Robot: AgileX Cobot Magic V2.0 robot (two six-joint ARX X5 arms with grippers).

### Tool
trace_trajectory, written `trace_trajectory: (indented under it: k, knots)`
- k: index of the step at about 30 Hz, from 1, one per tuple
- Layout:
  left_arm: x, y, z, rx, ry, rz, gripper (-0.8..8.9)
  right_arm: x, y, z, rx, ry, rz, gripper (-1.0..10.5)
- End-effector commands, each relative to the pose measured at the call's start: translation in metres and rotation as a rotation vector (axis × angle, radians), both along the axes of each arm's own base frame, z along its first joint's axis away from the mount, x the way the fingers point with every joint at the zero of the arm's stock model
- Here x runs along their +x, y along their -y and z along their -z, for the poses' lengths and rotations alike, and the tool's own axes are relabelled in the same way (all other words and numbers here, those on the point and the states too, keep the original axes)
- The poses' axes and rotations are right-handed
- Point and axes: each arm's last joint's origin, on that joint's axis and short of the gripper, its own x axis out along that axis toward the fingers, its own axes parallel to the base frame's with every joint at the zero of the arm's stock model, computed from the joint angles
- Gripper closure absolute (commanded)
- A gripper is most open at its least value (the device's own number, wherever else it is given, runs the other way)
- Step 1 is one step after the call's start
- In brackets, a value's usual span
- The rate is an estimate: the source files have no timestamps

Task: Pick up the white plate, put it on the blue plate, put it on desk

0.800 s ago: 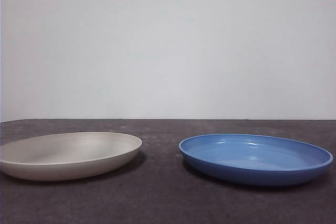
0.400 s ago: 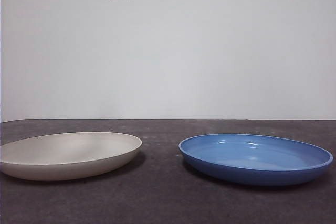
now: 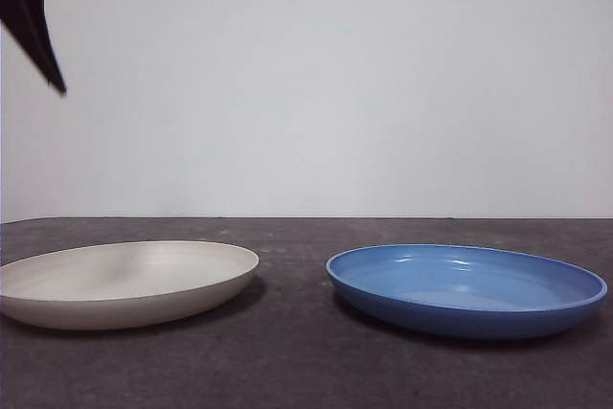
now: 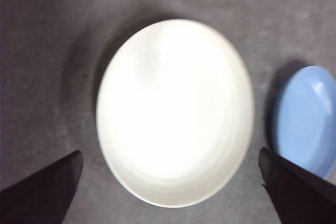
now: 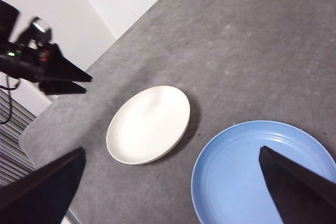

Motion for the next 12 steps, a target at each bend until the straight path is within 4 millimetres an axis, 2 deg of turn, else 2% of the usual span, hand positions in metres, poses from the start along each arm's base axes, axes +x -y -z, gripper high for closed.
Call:
trace_trajectory:
  k: [1,12]
  knots:
    - [0.016,-0.002,0.011,0.007,-0.029,0.029,1.87,-0.001,0.0,-0.005,0.01,0.005,-0.004,3.3]
    - [0.051,-0.004,0.059,-0.034,-0.116,0.056,1.92,-0.001,0.0,-0.005,0.008,-0.001,-0.004,3.3]
